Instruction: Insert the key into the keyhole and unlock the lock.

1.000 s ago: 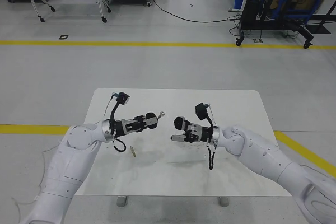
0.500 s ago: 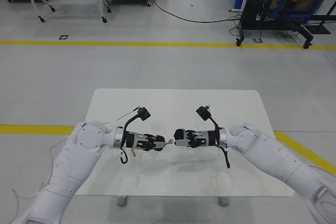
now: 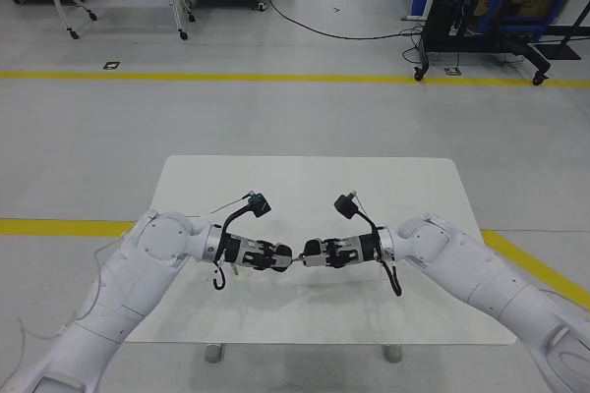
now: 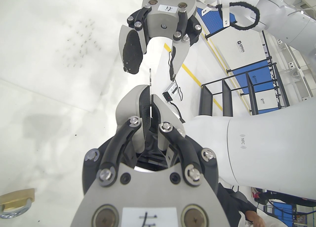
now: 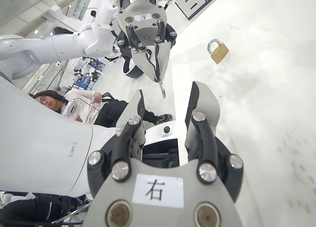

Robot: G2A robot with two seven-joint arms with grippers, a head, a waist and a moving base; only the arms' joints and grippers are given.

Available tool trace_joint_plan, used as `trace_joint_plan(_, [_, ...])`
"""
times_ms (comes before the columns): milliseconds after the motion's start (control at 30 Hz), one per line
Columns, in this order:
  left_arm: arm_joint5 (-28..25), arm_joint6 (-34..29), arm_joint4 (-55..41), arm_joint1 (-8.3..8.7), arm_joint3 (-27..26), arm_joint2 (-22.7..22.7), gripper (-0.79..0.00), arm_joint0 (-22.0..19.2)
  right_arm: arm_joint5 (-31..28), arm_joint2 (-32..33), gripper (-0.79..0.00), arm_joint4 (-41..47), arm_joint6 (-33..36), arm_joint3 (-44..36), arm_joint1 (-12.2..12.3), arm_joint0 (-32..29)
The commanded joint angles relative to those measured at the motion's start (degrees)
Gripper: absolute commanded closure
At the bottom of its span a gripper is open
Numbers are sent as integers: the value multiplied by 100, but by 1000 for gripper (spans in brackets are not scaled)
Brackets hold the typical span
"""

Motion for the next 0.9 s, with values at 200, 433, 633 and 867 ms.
trace_joint_plan(200, [-63, 63, -78, 114, 18, 299, 0, -141, 13, 66, -219, 37, 155, 68, -108, -43])
trace_joint_plan(433, [-127, 127, -156, 192, 56, 518, 0, -261, 22, 127, -37, 99, 358, 137, -187, -64])
trace_joint_plan(633, [-188, 189, -155, 255, 65, 706, 0, -358, 35, 183, 0, 57, 474, 184, -245, -88])
trace_joint_plan(867, [-404, 405, -549, 308, 252, 681, -785, -418, -59, 299, 0, 93, 561, 234, -285, -133])
